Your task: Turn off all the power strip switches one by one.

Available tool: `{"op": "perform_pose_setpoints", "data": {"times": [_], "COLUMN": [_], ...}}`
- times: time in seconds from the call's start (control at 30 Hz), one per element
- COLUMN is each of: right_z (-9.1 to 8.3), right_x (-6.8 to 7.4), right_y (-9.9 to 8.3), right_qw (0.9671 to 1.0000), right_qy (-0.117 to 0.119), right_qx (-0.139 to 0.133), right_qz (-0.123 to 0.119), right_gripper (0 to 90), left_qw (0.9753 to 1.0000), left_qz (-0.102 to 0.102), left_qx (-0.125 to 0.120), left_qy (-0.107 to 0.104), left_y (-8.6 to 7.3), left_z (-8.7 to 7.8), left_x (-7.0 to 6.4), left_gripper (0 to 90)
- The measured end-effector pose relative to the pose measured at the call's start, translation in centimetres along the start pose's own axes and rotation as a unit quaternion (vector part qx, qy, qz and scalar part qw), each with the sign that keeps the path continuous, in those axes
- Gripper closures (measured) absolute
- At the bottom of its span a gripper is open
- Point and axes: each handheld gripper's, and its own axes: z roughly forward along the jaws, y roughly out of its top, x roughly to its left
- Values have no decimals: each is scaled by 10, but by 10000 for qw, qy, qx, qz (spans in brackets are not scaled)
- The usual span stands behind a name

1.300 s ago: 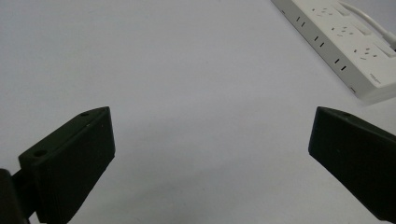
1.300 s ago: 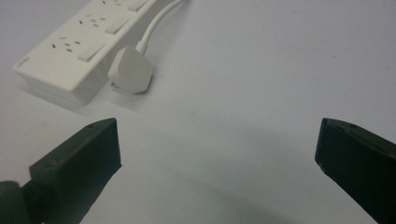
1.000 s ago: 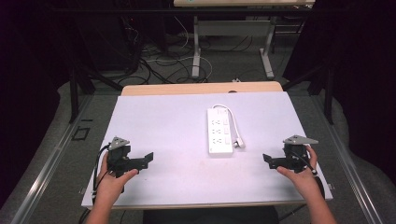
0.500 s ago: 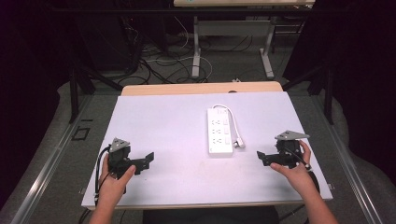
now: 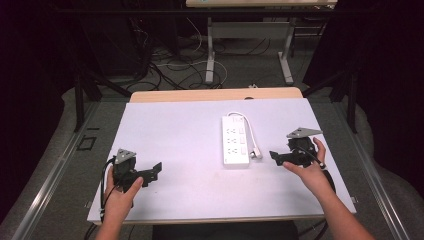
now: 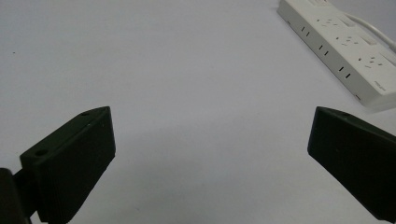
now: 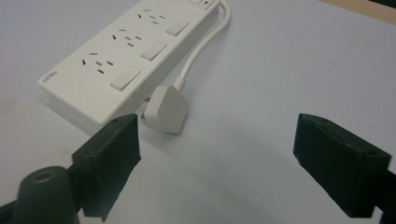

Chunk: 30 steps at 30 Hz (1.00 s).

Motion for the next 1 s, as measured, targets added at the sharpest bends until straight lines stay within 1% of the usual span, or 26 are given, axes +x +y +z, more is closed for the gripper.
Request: {"op": "perform_pose_setpoints", "data": {"times": [0.03, 0.1, 0.17, 0.27, 0.3, 0.33, 0.43, 0.47, 0.7, 0.9, 1.0], "right_z": [0, 2, 4, 7, 8, 8, 10, 11, 19, 27, 30], "right_x": [1, 1, 2, 2, 1, 2, 2, 3, 2, 0, -2], "right_y": [2, 6, 11, 17, 20, 22, 27, 33, 47, 58, 63], "right_qw": [10000, 10000, 10000, 9998, 9997, 9997, 9996, 9994, 9991, 9990, 9992], "right_qy": [-4, 13, 14, 96, 102, 129, 116, 141, 120, 137, 131], "right_qx": [3, 1, 18, 61, 77, 89, 107, 126, 123, 153, 142], "right_qz": [21, -60, -84, -135, -195, -167, -234, -287, -383, -402, -341], "right_gripper": [148, 148, 150, 152, 153, 154, 155, 156, 167, 191, 197], "left_qw": [10000, 10000, 10000, 10000, 10000, 10000, 10000, 10000, 10000, 10000, 10000], "left_qz": [-10, 2, 11, 19, 17, 21, 29, 29, 34, 21, 16], "left_qx": [2, 7, 11, 27, 31, 35, 28, 25, 27, 32, 41], "left_qy": [7, -4, 0, 5, 8, 12, 6, 2, 2, -1, 0], "left_y": [0, 0, 0, 0, 0, 0, 0, 0, 0, -1, -1], "left_z": [0, 0, 0, 0, 0, 0, 0, 0, 0, 0, 0], "left_x": [0, 0, 0, 1, 1, 1, 1, 1, 2, 3, 4], "left_gripper": [9, 10, 11, 11, 12, 11, 11, 11, 11, 11, 12]}}
